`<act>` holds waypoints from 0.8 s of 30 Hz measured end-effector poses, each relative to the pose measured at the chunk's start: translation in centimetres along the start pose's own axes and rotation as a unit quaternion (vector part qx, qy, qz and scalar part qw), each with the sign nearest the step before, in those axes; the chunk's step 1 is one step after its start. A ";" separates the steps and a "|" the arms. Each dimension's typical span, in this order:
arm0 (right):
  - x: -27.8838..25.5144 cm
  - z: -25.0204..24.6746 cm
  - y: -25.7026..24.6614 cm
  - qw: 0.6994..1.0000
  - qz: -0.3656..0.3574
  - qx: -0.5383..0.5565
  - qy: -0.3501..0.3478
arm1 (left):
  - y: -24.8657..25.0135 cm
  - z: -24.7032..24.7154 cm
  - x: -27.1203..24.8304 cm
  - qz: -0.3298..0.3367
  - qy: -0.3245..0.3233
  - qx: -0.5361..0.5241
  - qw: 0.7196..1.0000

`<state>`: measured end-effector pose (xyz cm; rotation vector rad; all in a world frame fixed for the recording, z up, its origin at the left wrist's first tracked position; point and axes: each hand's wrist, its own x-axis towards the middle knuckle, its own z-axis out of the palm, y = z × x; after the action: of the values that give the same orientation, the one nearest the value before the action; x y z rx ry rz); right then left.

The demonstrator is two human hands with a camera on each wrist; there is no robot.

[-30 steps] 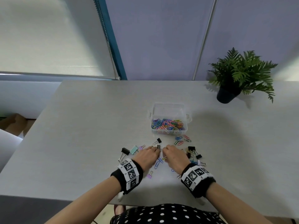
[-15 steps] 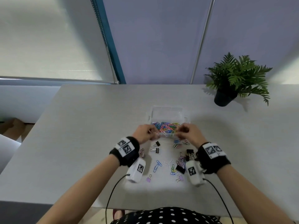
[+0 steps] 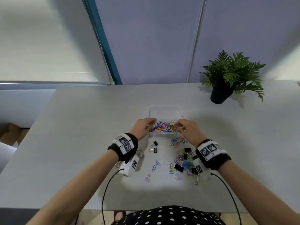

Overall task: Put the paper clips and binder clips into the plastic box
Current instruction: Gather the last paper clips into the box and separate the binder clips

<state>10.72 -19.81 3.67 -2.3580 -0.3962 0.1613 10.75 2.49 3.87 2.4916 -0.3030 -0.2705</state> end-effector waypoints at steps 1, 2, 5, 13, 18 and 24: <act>-1.2 0.0 0.1 1.000 -0.017 -0.013 -0.016 | -0.1 0.1 -1.1 0.022 0.001 0.004 1.000; -2.5 -0.2 0.2 0.998 -0.028 -0.029 -0.037 | -0.2 0.3 -2.3 0.043 -0.001 0.008 0.999; -6.4 -0.6 1.8 0.989 -0.036 -0.102 -0.103 | -0.9 1.3 -5.9 0.098 -0.037 0.014 0.994; -10.3 -0.4 4.9 0.962 0.108 -0.168 -0.184 | 3.6 6.8 -7.5 0.201 -0.138 0.134 0.960; -10.1 2.6 3.5 0.964 0.097 -0.163 -0.186 | 6.1 9.1 -5.8 0.220 -0.157 0.219 0.937; -9.0 3.3 2.1 0.976 0.082 -0.121 -0.159 | 4.3 7.3 -5.9 0.164 -0.094 0.160 0.969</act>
<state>1.93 -22.11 -0.17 -2.6109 -0.3913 0.6050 2.54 -3.32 1.34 2.6761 -0.8916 -0.3418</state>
